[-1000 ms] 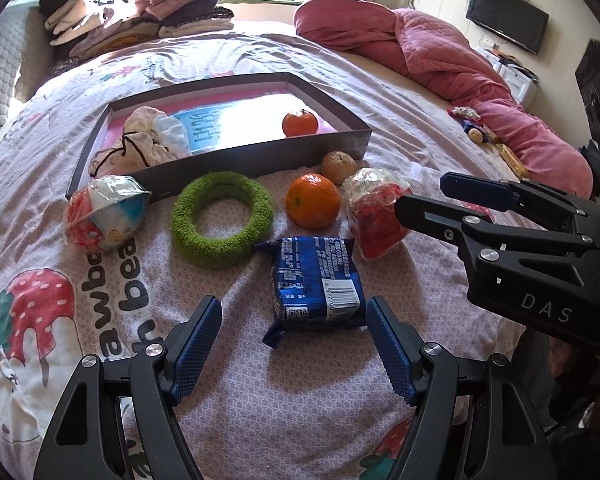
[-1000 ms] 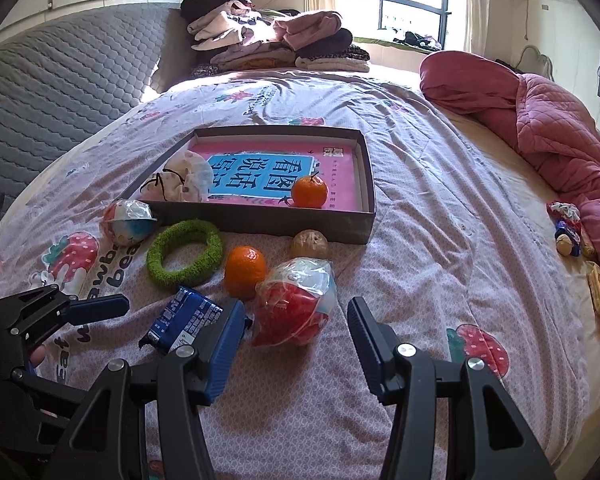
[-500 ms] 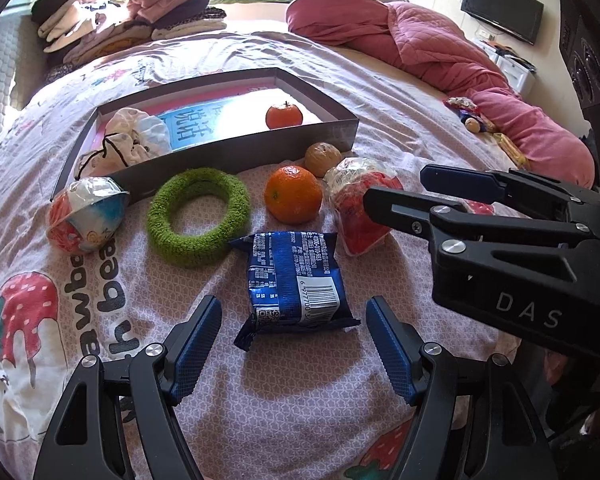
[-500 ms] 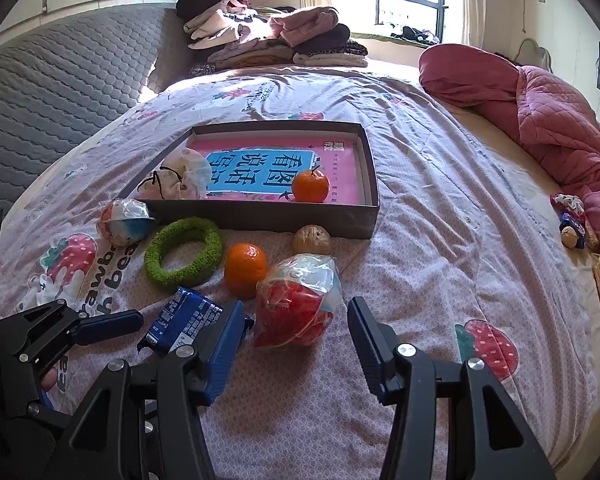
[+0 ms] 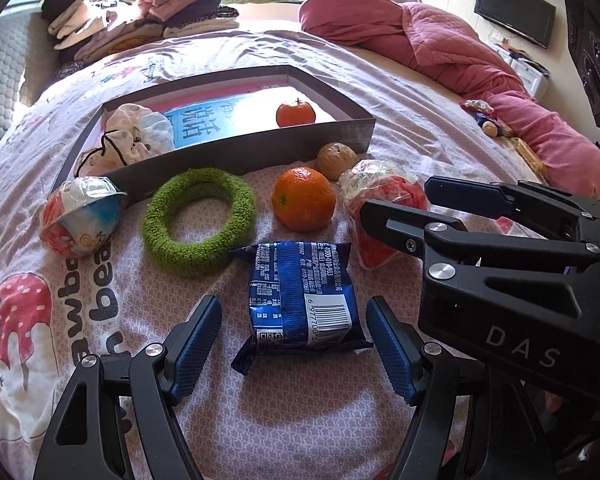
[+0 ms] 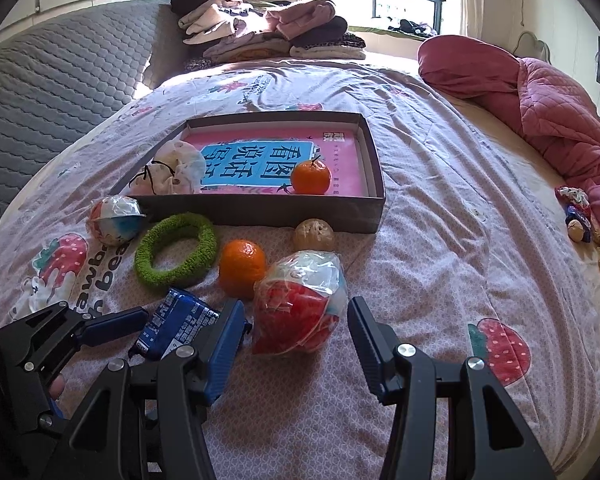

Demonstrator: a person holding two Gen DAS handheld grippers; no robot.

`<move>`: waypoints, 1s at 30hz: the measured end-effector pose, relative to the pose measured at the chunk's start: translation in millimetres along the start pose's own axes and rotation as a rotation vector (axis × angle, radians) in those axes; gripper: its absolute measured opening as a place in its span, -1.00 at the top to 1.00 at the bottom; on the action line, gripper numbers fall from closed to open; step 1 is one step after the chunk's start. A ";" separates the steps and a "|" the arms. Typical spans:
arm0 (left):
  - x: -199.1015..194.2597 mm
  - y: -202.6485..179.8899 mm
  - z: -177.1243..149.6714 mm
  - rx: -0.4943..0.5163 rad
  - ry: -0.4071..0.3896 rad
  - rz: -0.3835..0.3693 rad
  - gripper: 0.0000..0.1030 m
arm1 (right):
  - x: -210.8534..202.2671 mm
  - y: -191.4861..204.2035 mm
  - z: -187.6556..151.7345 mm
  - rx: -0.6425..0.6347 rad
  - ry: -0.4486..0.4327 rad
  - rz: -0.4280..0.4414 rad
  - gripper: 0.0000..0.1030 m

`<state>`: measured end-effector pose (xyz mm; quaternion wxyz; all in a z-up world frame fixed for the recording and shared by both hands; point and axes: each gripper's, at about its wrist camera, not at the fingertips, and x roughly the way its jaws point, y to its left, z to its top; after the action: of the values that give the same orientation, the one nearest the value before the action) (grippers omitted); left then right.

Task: Organize objects
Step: 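Close the left gripper on the blue packet while the right closes on the red net bag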

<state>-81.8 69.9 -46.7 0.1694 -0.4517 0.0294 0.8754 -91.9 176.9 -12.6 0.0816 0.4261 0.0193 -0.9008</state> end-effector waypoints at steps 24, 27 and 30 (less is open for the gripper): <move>13.6 -3.2 2.4 -0.028 -0.019 0.007 -0.09 | 25.0 -11.5 4.7 0.051 -0.001 0.054 -0.06; 11.8 -0.9 1.6 -0.037 -0.016 -0.011 -0.06 | 22.8 -12.8 3.4 0.053 -0.003 0.065 -0.06; 8.3 2.7 0.2 -0.049 -0.015 -0.028 -0.05 | 19.3 -15.0 2.1 0.059 -0.007 0.075 -0.06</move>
<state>-87.3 69.7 -53.5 0.1706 -0.4496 0.0005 0.8768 -108.0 189.0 -26.6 0.1029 0.4257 -0.0236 -0.8987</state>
